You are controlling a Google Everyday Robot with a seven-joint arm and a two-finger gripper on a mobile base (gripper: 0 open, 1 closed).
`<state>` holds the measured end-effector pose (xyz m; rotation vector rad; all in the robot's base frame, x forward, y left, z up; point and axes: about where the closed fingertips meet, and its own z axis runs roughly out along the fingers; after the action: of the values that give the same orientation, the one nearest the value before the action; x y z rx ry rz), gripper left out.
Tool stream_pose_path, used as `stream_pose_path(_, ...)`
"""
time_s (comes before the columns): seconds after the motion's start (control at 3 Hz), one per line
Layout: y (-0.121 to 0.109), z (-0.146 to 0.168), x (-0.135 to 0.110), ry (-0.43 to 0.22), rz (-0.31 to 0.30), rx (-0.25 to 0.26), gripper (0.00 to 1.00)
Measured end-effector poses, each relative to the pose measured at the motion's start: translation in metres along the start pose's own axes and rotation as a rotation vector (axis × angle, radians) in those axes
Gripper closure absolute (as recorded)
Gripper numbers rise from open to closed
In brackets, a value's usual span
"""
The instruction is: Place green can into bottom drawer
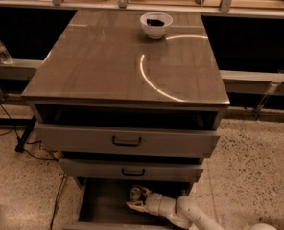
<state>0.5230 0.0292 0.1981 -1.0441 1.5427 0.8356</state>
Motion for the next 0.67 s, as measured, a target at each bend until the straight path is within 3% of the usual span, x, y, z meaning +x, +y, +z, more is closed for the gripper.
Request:
stream_pose_path(0.33, 0.0088, -0.0011, 0.0086, 0.015, 0.014, -0.015, 0.00)
stream_pose_path(0.67, 0.0146, -0.0092, 0.0177, 0.031, 0.030, -0.015, 0.00)
